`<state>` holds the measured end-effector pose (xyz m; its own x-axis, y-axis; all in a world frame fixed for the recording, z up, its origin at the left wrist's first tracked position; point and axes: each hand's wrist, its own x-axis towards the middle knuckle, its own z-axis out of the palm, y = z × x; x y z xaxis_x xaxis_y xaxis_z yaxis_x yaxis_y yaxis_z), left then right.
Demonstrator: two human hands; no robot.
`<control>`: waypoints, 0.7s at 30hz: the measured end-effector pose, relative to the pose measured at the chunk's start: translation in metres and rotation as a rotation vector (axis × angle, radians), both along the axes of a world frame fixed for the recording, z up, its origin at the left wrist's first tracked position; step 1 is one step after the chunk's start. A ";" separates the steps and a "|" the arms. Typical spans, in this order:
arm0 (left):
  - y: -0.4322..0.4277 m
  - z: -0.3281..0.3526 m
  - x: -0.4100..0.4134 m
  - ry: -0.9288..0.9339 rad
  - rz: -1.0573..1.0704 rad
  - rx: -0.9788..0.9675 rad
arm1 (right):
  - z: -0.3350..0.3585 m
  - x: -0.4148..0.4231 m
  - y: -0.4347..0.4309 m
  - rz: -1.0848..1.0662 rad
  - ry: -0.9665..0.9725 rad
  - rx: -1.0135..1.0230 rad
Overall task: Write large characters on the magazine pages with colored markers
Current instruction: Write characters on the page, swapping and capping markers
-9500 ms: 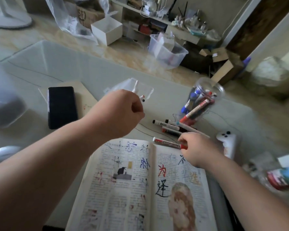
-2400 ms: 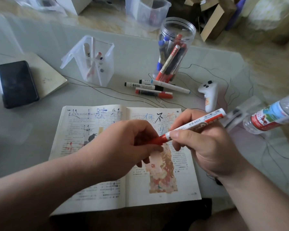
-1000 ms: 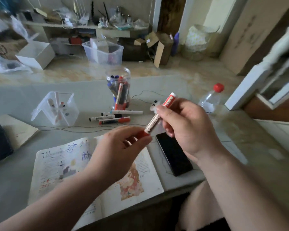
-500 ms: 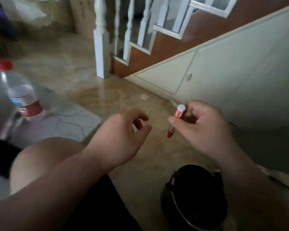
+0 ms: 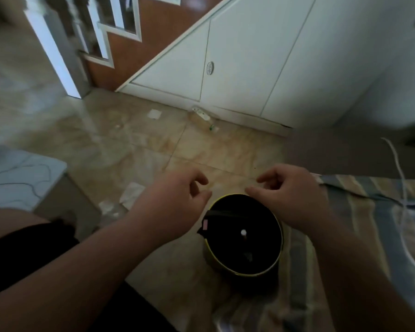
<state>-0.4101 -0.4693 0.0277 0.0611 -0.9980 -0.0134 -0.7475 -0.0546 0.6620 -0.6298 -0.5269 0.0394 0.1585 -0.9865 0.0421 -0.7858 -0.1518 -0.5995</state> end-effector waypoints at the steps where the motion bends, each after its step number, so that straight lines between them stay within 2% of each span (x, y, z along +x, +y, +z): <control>1: 0.000 0.000 0.001 0.001 0.008 0.008 | 0.001 0.006 -0.001 0.014 -0.016 -0.007; 12: 0.040 0.026 0.076 0.014 0.273 0.012 | 0.011 0.108 0.001 0.230 -0.074 -0.024; 17: 0.098 0.045 0.138 0.015 0.466 -0.053 | 0.030 0.183 0.022 0.384 -0.077 -0.031; 21: 0.168 0.056 0.194 -0.004 0.672 -0.141 | 0.047 0.265 0.055 0.597 -0.100 -0.043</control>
